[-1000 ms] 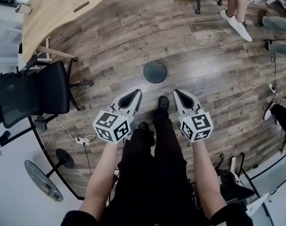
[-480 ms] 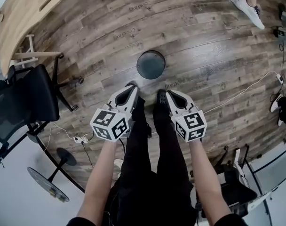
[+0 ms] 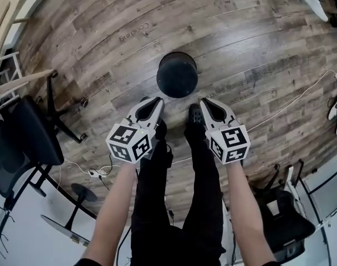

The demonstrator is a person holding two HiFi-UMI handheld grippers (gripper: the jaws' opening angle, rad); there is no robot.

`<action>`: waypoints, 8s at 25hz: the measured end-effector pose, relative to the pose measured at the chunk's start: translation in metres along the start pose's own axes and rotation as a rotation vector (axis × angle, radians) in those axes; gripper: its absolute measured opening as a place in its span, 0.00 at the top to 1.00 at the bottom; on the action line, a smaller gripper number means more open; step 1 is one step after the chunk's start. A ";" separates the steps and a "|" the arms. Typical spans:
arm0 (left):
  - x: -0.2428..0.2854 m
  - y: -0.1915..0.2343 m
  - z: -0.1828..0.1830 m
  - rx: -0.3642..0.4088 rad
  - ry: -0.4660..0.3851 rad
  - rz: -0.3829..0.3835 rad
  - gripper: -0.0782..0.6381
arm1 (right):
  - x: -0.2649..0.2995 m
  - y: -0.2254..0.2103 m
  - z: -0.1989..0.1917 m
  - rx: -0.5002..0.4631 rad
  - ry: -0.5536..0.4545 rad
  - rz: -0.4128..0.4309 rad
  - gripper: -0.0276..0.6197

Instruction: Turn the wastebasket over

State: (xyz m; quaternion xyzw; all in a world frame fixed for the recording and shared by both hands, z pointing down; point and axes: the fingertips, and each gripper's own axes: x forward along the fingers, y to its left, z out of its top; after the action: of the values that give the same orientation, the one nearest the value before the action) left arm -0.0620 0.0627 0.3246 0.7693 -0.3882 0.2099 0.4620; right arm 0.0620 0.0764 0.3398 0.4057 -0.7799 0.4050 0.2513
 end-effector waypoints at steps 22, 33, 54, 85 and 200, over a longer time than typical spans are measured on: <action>0.151 0.145 -0.100 0.045 0.277 -0.108 0.37 | 0.158 -0.099 -0.120 0.187 0.237 0.009 0.43; 0.176 0.155 -0.125 0.056 0.363 -0.088 0.37 | 0.180 -0.098 -0.146 0.248 0.266 0.077 0.45; 0.151 0.170 -0.076 0.287 0.282 -0.041 0.54 | 0.190 -0.090 -0.089 -0.069 0.202 0.012 0.59; 0.129 0.146 -0.228 -0.062 0.429 -0.186 0.38 | 0.176 -0.054 -0.226 0.134 0.384 0.137 0.43; 0.149 0.055 -0.138 1.003 0.539 -0.344 0.82 | 0.147 -0.074 -0.287 0.149 0.431 -0.034 0.32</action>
State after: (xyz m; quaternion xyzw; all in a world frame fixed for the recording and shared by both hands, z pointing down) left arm -0.0094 0.1087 0.5228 0.8650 0.0195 0.4778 0.1517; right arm 0.0620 0.2279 0.6341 0.3403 -0.6690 0.5347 0.3882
